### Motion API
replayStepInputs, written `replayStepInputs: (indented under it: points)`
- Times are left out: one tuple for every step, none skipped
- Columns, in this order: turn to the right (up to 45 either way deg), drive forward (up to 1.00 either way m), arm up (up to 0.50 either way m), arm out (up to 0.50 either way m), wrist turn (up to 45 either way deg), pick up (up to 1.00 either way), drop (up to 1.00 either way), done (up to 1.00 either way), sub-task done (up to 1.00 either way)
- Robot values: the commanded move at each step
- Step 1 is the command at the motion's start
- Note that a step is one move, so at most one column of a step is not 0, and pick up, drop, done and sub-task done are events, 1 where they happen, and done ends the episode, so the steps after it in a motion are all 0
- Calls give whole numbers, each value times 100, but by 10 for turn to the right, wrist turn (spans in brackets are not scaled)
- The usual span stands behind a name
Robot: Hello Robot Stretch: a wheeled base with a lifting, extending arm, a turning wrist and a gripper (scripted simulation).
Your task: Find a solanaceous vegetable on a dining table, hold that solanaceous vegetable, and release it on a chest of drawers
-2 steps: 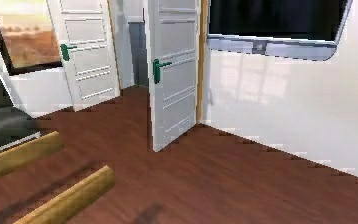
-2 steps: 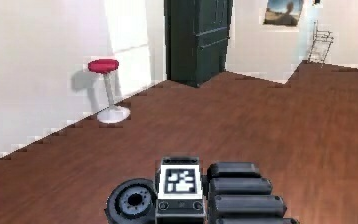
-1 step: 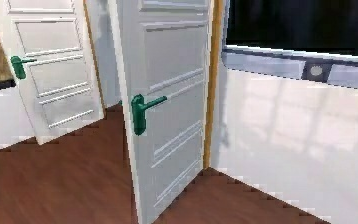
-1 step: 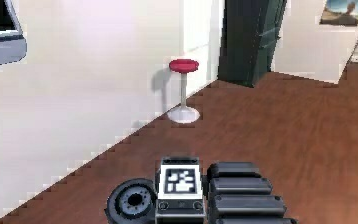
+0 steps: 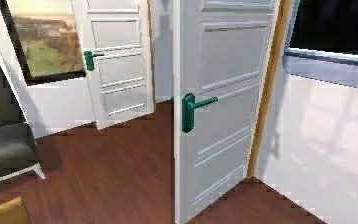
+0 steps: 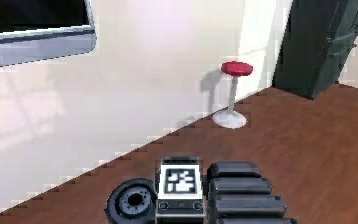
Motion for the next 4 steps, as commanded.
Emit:
replayStepInputs:
  points:
    - [0,35,0,0,0,0,0,0,0]
    - [-360,0,0,0,0,0,0,0,0]
    - [0,75,0,0,0,0,0,0,0]
    - [390,0,0,0,0,0,0,0,0]
